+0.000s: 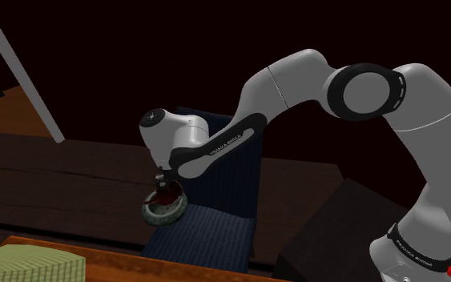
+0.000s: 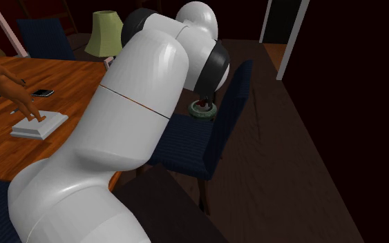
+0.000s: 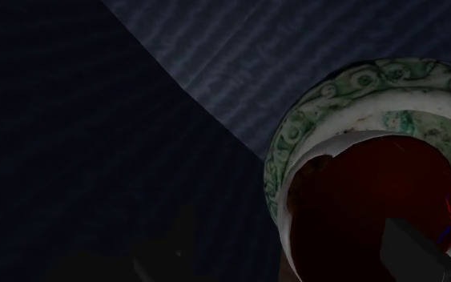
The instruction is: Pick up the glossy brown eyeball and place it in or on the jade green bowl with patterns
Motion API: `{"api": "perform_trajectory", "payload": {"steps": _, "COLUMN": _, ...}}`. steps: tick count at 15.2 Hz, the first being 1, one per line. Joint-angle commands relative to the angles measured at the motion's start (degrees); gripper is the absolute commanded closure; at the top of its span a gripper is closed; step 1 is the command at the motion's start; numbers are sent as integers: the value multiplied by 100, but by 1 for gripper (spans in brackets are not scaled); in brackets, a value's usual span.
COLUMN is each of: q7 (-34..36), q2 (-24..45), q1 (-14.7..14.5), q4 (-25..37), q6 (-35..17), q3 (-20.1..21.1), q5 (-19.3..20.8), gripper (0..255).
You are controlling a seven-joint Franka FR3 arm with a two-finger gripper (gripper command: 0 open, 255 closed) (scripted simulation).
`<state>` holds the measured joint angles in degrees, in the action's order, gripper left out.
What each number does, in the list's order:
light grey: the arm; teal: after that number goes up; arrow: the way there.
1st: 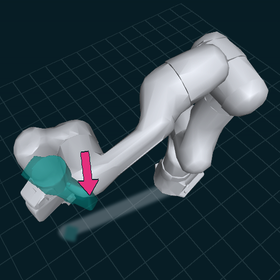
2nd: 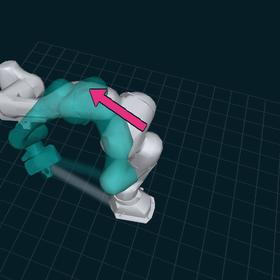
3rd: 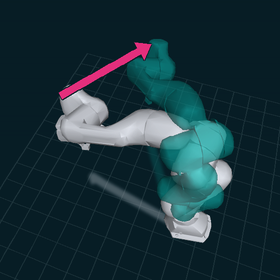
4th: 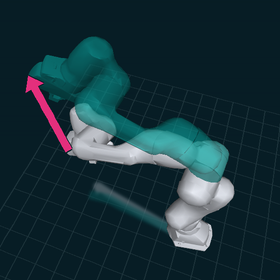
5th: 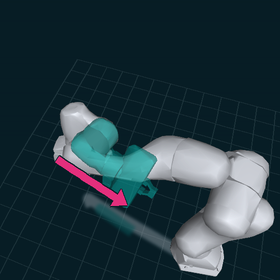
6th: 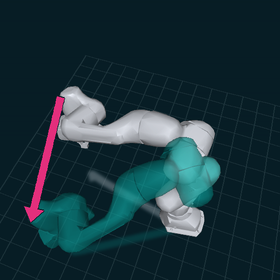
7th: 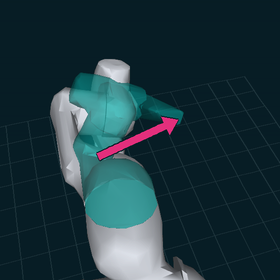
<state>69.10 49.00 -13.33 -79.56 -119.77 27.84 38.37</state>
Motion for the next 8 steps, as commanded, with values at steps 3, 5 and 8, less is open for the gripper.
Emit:
{"api": "perform_trajectory", "payload": {"steps": 3, "q7": -70, "q2": -314, "q1": 4, "q4": 25, "q6": 335, "q3": 134, "q5": -153, "gripper": 0}}
{"api": "perform_trajectory", "payload": {"steps": 5, "q7": -90, "q2": -389, "q1": 2, "q4": 46, "q6": 428, "q3": 166, "q5": -193, "gripper": 0}}
{"api": "perform_trajectory", "payload": {"steps": 8, "q7": -90, "q2": -389, "q1": 2, "q4": 46, "q6": 428, "q3": 166, "q5": -193, "gripper": 0}}
